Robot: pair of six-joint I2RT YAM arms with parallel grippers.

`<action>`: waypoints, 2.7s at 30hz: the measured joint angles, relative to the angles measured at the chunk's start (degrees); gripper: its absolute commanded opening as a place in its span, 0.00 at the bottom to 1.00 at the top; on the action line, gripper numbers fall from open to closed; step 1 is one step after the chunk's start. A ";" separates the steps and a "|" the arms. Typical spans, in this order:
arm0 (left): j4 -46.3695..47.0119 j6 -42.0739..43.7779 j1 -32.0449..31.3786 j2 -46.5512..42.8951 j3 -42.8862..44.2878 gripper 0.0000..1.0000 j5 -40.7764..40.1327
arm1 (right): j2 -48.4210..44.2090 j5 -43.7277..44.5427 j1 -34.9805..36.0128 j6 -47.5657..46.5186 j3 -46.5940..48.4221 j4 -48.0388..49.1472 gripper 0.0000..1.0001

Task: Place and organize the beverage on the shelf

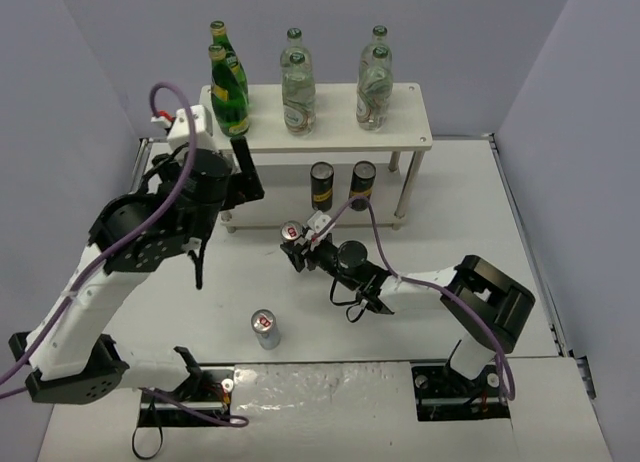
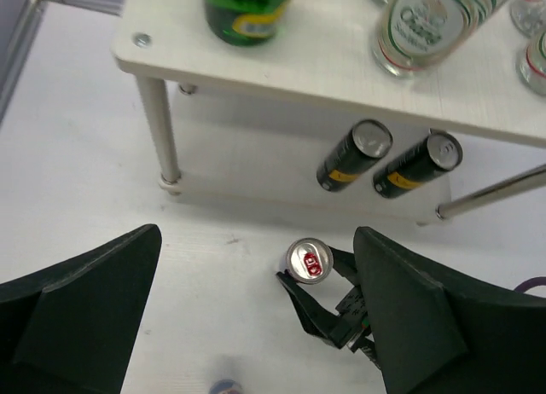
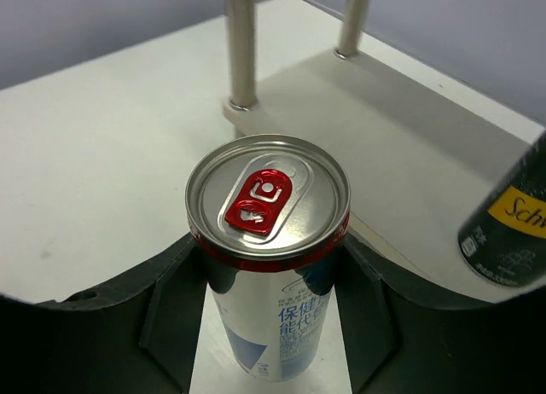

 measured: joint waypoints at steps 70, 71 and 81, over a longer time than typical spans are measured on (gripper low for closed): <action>8.85 12.52 0.52 -33.97 -48.00 0.94 -1.62 | 22.71 28.11 -0.02 -5.31 27.54 3.06 0.88; 8.87 12.55 0.52 -33.97 -48.00 0.94 -1.55 | 22.23 28.24 0.15 -5.29 27.08 3.06 0.89; 9.66 13.88 0.52 -30.49 -46.95 0.94 7.08 | 10.21 29.94 1.68 -4.39 21.55 1.33 0.92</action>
